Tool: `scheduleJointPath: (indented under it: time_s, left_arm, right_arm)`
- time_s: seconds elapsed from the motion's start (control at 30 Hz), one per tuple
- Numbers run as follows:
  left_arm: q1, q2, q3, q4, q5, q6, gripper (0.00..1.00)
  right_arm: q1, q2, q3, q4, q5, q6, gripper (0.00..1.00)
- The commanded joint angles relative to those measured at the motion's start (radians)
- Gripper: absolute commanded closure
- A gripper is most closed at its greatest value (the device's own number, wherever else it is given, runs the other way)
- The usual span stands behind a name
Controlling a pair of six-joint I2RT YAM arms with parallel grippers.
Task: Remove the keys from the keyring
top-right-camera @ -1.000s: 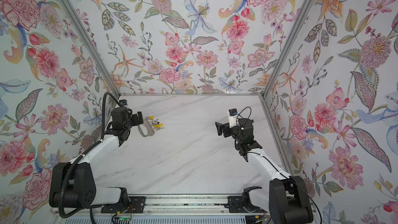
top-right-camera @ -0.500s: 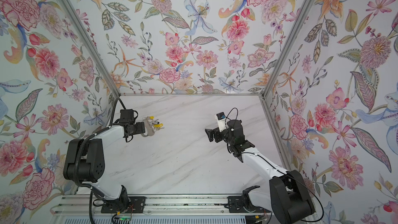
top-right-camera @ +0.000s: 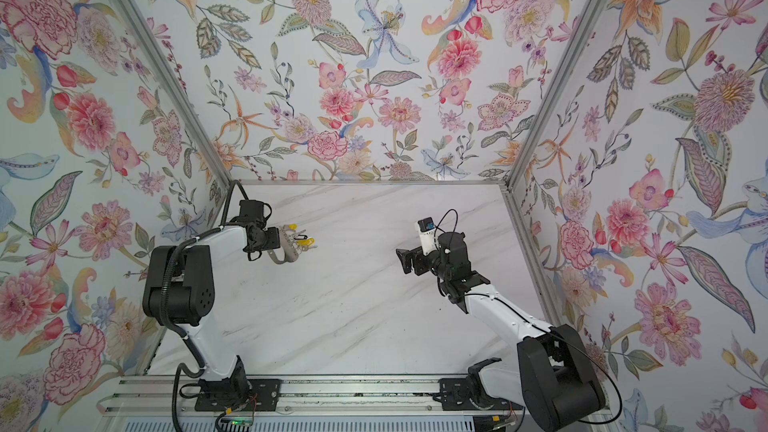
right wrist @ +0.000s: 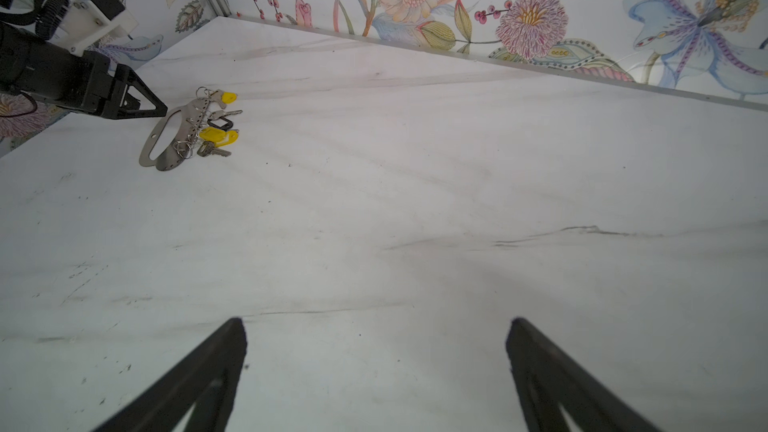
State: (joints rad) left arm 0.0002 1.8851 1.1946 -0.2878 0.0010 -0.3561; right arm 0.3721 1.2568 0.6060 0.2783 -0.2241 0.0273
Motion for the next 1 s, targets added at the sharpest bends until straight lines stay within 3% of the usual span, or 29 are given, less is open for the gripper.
scheduleJointPath:
  time_s: [0.0,0.4,0.8,0.97]
  left_arm:
    - [0.013,0.051,0.045,-0.039,0.020,0.009,0.43]
    - [0.035,0.120,0.061,-0.038,0.018,0.021,0.67]
    - [0.019,0.088,-0.011,-0.040,0.126,0.059,0.76]
    - [-0.030,0.080,-0.024,-0.083,0.080,0.095,0.75]
  right_arm:
    - [0.007,-0.004,-0.014,0.010,0.019,0.011,0.01]
    - [0.001,-0.019,-0.029,-0.001,0.036,0.011,0.01]
    - [0.001,-0.013,0.003,-0.014,-0.011,0.023,0.01]
    - [0.002,-0.010,0.017,-0.017,-0.026,0.021,0.01]
